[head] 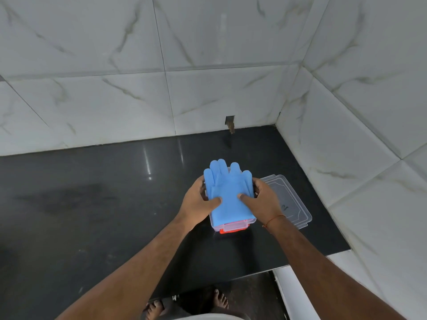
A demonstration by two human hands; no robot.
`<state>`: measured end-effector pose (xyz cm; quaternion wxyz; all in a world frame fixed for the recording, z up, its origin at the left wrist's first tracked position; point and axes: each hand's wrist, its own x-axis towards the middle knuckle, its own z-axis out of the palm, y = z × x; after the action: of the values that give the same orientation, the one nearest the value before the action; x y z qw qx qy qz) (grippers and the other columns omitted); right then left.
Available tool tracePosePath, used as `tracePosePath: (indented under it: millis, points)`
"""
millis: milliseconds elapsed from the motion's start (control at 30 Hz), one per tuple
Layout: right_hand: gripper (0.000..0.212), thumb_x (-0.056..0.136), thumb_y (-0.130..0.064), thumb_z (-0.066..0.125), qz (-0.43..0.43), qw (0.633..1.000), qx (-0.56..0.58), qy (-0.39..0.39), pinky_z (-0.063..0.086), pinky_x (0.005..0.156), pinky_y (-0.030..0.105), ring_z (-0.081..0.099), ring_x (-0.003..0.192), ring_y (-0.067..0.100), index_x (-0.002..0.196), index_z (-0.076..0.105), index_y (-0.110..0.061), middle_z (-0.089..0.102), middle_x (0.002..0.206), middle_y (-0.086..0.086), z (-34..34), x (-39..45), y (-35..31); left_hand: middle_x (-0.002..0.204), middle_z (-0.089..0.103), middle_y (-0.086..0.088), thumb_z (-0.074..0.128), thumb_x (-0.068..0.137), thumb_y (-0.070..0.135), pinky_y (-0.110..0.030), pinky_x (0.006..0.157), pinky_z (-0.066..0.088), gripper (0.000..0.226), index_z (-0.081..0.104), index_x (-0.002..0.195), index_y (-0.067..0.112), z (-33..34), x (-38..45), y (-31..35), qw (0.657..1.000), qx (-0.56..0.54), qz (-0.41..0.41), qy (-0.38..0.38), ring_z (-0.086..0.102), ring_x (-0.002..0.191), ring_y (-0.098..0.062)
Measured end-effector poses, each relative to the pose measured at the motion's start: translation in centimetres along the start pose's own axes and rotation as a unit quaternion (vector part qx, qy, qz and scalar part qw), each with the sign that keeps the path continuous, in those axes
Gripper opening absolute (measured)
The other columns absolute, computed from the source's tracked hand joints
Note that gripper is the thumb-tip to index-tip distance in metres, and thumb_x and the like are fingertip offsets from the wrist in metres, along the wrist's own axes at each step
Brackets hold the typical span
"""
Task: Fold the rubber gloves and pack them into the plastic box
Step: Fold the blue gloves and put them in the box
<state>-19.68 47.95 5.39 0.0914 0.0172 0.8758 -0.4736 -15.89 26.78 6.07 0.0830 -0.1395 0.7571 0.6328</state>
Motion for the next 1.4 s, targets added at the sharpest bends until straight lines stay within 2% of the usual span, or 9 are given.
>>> tracePosePath:
  millis: [233,467,633,767,900,1000,1133,1233,1400]
  points:
    - [0.047,0.092,-0.037,0.078,-0.01,0.993,-0.118,0.004,0.056,0.093,0.034,0.064,0.101,0.015,0.133,0.06,-0.022,0.071,0.122,0.0,0.1,0.2,0.9,0.136,0.068,0.012,0.089,0.089,0.021,-0.041,0.108,0.061,0.069,0.054,0.148,0.028,1.5,-0.3,0.2,0.987,0.15,0.038,0.038,0.068,0.12,-0.012]
    - [0.059,0.096,-0.05,0.068,-0.086,0.947,-0.31,0.007,0.059,0.092,0.038,0.069,0.109,0.023,0.144,0.043,-0.025,0.067,0.13,0.0,0.7,0.2,-0.3,0.137,0.066,0.011,0.084,0.088,0.036,-0.041,0.104,0.06,0.078,0.044,0.155,0.034,1.5,-0.1,-0.1,0.952,0.292,0.073,0.051,0.066,0.122,-0.016]
    - [0.073,0.096,-0.066,0.057,-0.106,0.896,-0.429,0.04,0.059,0.09,0.037,0.061,0.118,0.021,0.154,0.039,-0.026,0.06,0.136,-0.001,1.6,0.1,0.1,0.159,0.039,0.004,0.075,0.093,0.058,-0.043,0.098,0.061,0.094,0.024,0.168,0.03,1.4,0.0,-1.6,0.909,0.404,0.067,0.084,0.053,0.134,-0.021]
    - [0.074,0.091,-0.075,0.054,-0.081,0.902,-0.421,0.05,0.057,0.088,0.043,0.053,0.122,0.021,0.15,0.04,-0.032,0.052,0.139,-0.003,2.1,0.0,1.3,0.178,0.013,0.001,0.037,0.114,0.054,-0.046,0.106,0.057,0.073,0.004,0.174,0.03,1.4,-0.5,-2.9,0.861,0.498,0.071,0.077,0.039,0.149,-0.028]
    - [0.079,0.091,-0.074,0.055,-0.048,0.923,-0.376,0.056,0.051,0.102,0.057,0.049,0.135,0.022,0.153,0.035,-0.03,0.047,0.151,-0.002,2.1,-0.1,1.5,0.183,0.006,0.0,0.028,0.116,0.045,-0.054,0.129,0.035,0.065,0.007,0.175,0.025,1.6,-0.7,-2.9,0.857,0.5,0.077,0.102,0.017,0.166,-0.03]
    - [0.066,0.101,-0.046,0.055,-0.163,0.92,-0.341,0.101,0.037,0.119,0.06,0.042,0.149,0.027,0.157,0.036,-0.017,0.042,0.162,0.005,2.2,-0.3,0.9,0.183,0.015,-0.002,0.033,0.113,0.034,-0.057,0.133,0.025,0.065,0.018,0.175,0.021,1.5,-0.2,-2.9,0.827,0.524,0.17,0.109,0.016,0.169,-0.031]
    - [0.059,0.107,-0.017,0.04,-0.306,0.903,-0.3,0.037,0.022,0.132,0.044,0.021,0.163,0.024,0.163,0.031,-0.001,0.03,0.173,0.013,4.7,-1.3,-0.1,0.182,0.023,-0.005,0.038,0.109,0.038,-0.059,0.134,0.023,0.068,0.029,0.172,0.015,2.6,0.7,-3.1,0.776,0.569,0.267,0.061,0.017,0.169,-0.032]
    - [0.061,0.112,-0.022,0.033,-0.212,0.941,-0.263,-0.012,0.01,0.135,0.042,0.002,0.166,0.022,0.167,0.018,-0.003,0.012,0.178,0.011,5.8,-1.3,0.2,0.183,-0.004,-0.003,0.038,0.11,0.05,-0.059,0.137,0.007,0.08,0.008,0.176,0.017,2.7,1.9,-3.9,0.764,0.605,0.223,-0.001,-0.012,0.168,-0.027]
    - [0.067,0.112,-0.04,0.024,-0.155,0.935,-0.316,-0.042,-0.001,0.135,0.04,-0.01,0.165,0.02,0.17,0.009,-0.01,-0.002,0.179,0.008,6.6,-0.4,-0.1,0.181,-0.025,-0.005,0.034,0.106,0.067,-0.058,0.136,-0.006,0.096,-0.013,0.174,0.019,2.4,3.1,-4.1,0.739,0.65,0.171,-0.054,-0.026,0.166,-0.029]
